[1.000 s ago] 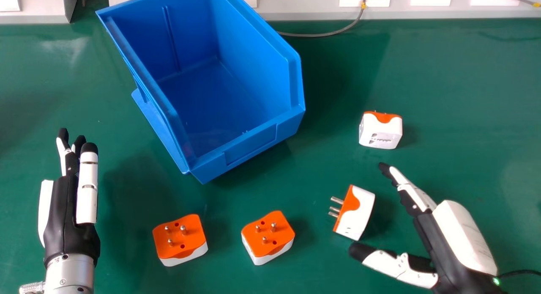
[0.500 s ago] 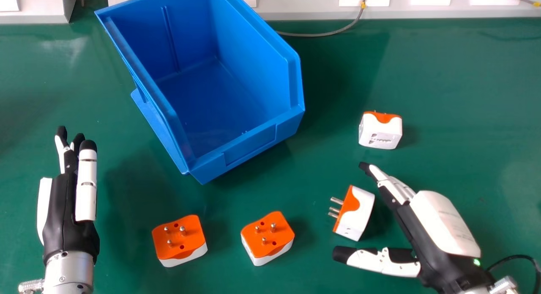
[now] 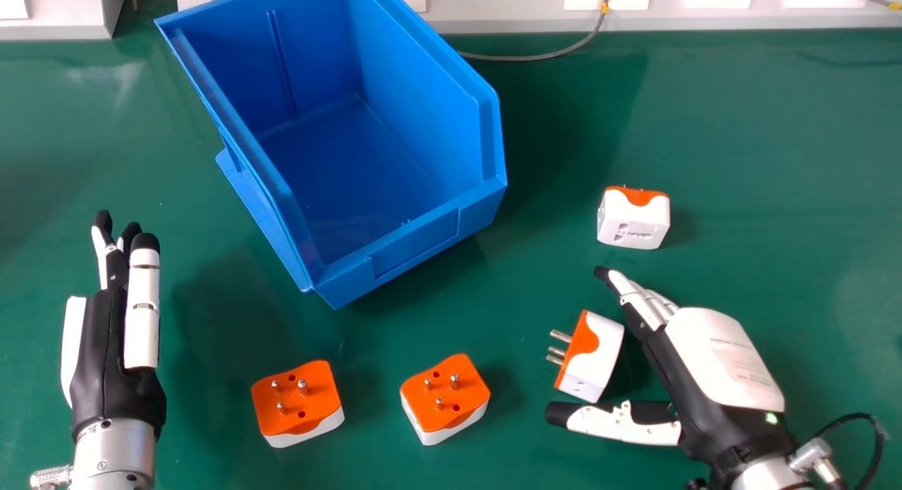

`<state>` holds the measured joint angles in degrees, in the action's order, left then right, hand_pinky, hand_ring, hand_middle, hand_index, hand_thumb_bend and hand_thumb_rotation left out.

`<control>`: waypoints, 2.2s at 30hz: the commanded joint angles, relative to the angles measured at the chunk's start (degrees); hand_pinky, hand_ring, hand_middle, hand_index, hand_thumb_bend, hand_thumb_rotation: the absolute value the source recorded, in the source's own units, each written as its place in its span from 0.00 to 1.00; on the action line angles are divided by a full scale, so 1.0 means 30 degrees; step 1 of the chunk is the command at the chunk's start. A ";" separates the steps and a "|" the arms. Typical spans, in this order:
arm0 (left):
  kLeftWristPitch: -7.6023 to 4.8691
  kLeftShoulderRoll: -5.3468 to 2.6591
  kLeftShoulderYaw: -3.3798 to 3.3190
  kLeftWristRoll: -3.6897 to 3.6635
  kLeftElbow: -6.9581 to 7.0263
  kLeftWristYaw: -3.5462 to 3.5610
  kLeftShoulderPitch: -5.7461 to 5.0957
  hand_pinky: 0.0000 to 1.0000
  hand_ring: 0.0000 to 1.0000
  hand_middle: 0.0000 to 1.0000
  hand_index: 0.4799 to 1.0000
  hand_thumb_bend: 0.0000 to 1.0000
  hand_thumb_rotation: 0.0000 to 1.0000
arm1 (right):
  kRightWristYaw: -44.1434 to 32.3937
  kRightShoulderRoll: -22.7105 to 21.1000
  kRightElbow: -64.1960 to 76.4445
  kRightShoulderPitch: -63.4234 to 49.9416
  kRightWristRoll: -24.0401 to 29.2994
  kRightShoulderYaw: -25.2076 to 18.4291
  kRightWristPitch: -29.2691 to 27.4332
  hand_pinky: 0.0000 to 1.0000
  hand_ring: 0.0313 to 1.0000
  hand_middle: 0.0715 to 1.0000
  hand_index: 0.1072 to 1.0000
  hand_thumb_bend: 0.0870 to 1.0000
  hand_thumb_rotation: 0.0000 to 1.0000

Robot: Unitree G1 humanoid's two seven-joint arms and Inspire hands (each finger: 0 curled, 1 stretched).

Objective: Pick all objects and put in blue box

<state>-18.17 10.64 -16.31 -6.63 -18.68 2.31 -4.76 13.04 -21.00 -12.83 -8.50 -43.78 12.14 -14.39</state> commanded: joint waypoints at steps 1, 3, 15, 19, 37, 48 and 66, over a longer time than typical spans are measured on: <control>-0.0018 0.0261 -0.0185 -0.0007 0.0514 -0.0025 0.0002 1.00 1.00 1.00 0.99 0.29 1.00 | 0.0206 -0.0111 0.0361 0.0150 -0.0177 0.0177 0.0433 0.79 0.90 0.91 0.93 0.63 0.69; 0.0159 0.0229 -0.0194 -0.0047 0.0819 -0.0019 -0.0120 1.00 1.00 1.00 0.99 0.29 1.00 | 0.0147 -0.0126 0.0320 0.0248 -0.0261 0.0347 0.0677 0.79 0.90 0.91 0.93 0.63 0.69; 0.0735 0.0199 -0.0233 -0.0025 0.1828 0.0035 -0.0527 1.00 1.00 1.00 0.99 0.29 1.00 | 0.0353 -0.0505 -0.0395 0.0948 -0.1202 0.1486 0.1563 0.81 0.90 0.91 0.94 0.60 0.64; 0.0820 0.0236 -0.0319 -0.0107 0.1856 0.0121 -0.0589 1.00 1.00 1.00 0.99 0.29 1.00 | 0.0188 -0.0688 -0.0524 0.1175 -0.1716 0.1937 0.2191 0.83 0.91 0.92 0.94 0.58 0.64; 0.0726 0.0422 -0.0396 0.0061 0.2000 0.0293 -0.0698 1.00 1.00 1.00 0.99 0.27 0.99 | -0.1784 -0.1073 -0.0576 0.2314 -0.1954 0.3120 0.4069 0.85 0.92 0.93 0.95 0.53 0.57; 0.1287 0.0378 -0.0329 0.0016 0.2777 0.0217 -0.0913 1.00 1.00 1.00 0.99 0.26 0.99 | -0.2641 -0.1132 -0.0253 0.2823 -0.2029 0.3436 0.4679 0.85 0.92 0.92 0.94 0.48 0.44; 0.1530 0.0339 -0.0435 -0.0091 0.2955 0.0210 -0.0900 1.00 1.00 1.00 0.99 0.25 0.97 | -0.4688 -0.1415 0.0753 0.3766 -0.1516 0.3552 0.5397 0.66 0.75 0.78 0.77 0.52 0.21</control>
<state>-13.04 11.31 -17.21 -6.78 -10.83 2.99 -7.74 0.93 -24.53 -9.52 3.32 -48.45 21.73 1.78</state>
